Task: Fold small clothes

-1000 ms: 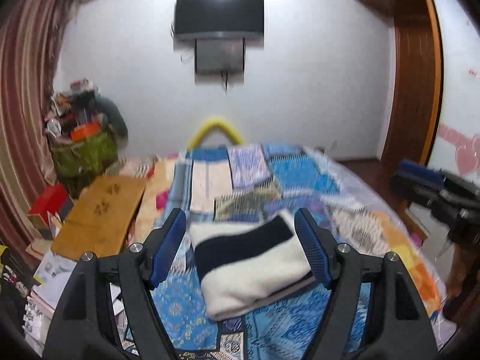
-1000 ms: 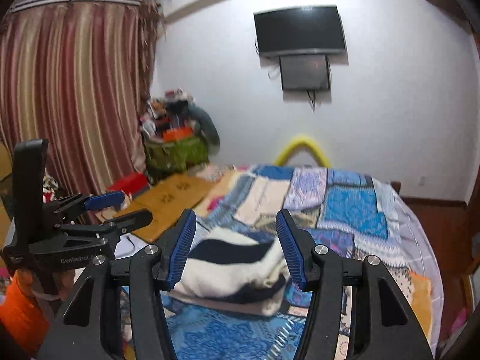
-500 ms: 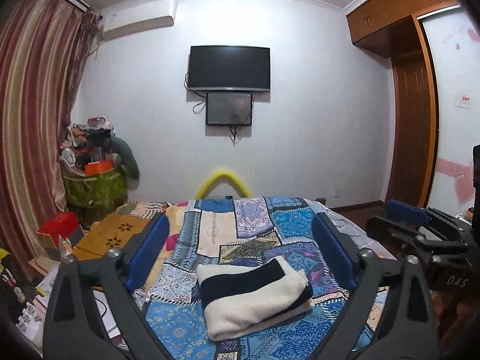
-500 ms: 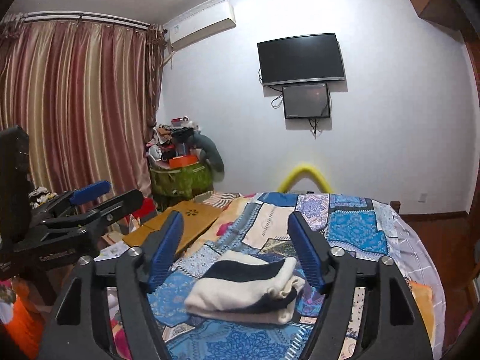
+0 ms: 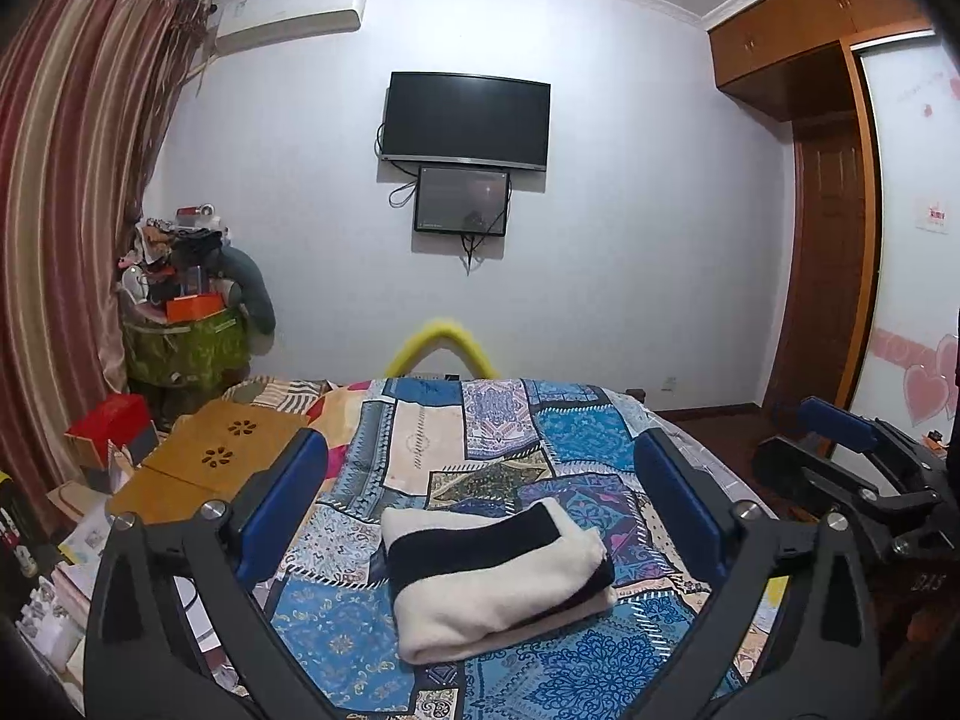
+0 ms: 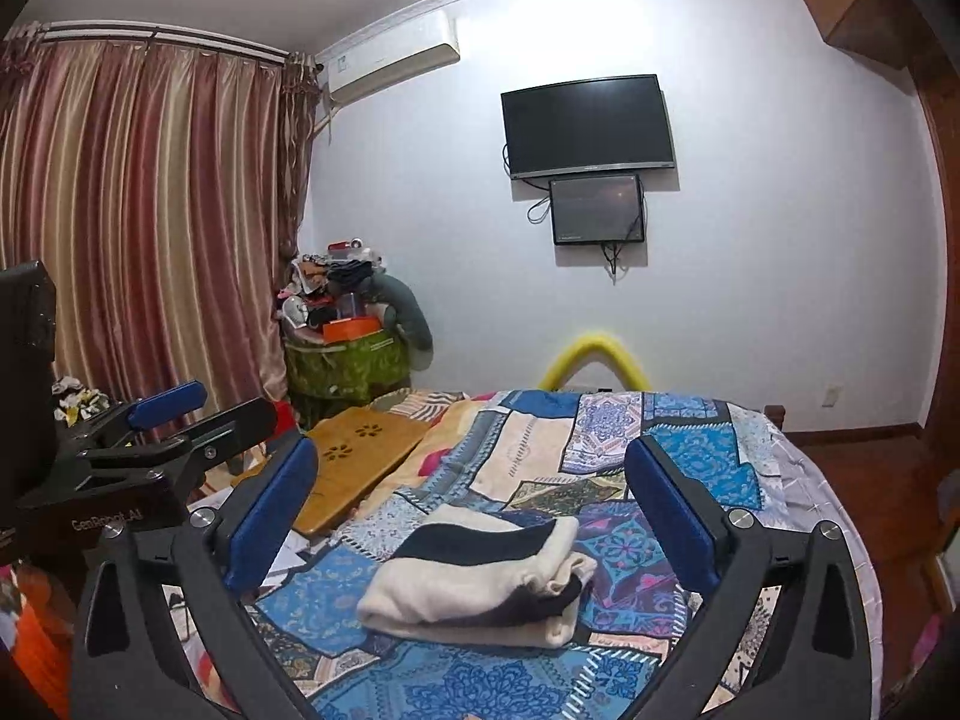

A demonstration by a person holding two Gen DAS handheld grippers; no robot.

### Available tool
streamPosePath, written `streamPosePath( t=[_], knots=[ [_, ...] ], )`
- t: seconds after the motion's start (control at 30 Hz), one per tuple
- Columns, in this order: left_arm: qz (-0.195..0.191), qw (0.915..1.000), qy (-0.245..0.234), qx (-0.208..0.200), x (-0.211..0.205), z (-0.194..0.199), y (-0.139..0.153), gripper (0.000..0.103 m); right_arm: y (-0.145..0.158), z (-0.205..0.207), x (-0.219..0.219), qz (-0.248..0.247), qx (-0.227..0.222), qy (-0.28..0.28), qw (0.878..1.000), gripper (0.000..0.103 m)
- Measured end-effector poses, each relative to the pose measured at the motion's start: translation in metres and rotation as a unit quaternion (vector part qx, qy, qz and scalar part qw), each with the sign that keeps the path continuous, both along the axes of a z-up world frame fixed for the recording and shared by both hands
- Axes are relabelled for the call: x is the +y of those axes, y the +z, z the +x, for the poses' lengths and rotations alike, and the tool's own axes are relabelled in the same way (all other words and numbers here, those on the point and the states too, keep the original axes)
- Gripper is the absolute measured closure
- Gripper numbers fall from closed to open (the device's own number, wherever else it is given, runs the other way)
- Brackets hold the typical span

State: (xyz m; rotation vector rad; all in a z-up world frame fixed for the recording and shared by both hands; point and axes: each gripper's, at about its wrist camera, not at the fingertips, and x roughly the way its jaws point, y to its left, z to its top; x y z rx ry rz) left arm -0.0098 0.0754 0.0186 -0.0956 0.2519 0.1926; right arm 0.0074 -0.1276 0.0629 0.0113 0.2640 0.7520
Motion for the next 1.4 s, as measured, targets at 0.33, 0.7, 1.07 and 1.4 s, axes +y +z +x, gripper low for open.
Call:
streamPosePath(
  t=[0.33,0.7,1.07,1.4],
  knots=[
    [-0.002,1.0,0.001,0.003,0.0011,0.0011,-0.002,0.0,-0.0023,0.0009,0.0005,-0.004,0.007,-0.003,1.0,0.0],
    [-0.005,1.0,0.001,0.006,0.0005,0.0025,-0.0037,0.0,-0.0019,0.0007,-0.0023,-0.001,0.01,-0.008,1.0,0.0],
    [-0.006,1.0,-0.001,0.007,-0.0003,0.0032,-0.0041,0.0,-0.0014,0.0014,-0.0064,0.002,0.012,-0.011,1.0,0.0],
    [-0.009,0.9998,-0.015,0.013,-0.0026,0.0056,-0.005,0.0,-0.0016,0.0021,-0.007,0.001,0.011,-0.011,1.0,0.0]
  ],
)
